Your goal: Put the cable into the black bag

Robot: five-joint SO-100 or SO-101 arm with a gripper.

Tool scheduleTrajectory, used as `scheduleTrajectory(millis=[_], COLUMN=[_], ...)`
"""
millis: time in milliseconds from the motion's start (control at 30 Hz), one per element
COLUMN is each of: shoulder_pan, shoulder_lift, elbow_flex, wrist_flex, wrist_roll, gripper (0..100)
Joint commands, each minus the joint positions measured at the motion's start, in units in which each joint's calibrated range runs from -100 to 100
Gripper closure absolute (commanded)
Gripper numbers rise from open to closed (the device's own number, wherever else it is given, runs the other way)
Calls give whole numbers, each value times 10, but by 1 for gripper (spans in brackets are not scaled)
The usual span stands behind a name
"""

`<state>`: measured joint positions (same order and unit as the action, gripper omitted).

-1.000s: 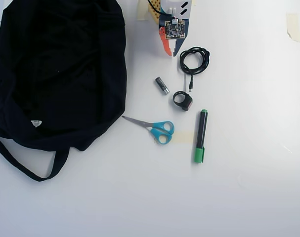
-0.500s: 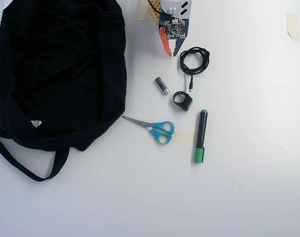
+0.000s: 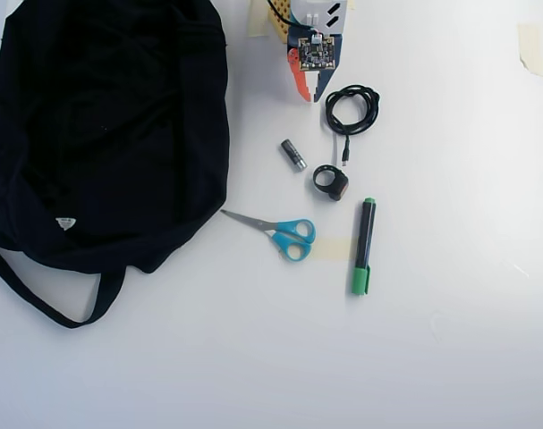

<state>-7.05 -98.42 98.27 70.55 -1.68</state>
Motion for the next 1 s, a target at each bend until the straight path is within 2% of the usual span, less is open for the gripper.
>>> scheduleTrajectory(millis=[0, 200, 333, 600, 800, 967], shoulder_pan=[-3, -3, -3, -4, -4, -4], shoulder_lift=[-4, -4, 6, 42, 207, 362], elbow_flex=[11, 11, 11, -79, -202, -295], wrist_flex=[16, 7, -46, -257, -421, -611], wrist_roll=[-2, -3, -3, -4, -4, -4], gripper=[98, 98, 98, 98, 98, 98])
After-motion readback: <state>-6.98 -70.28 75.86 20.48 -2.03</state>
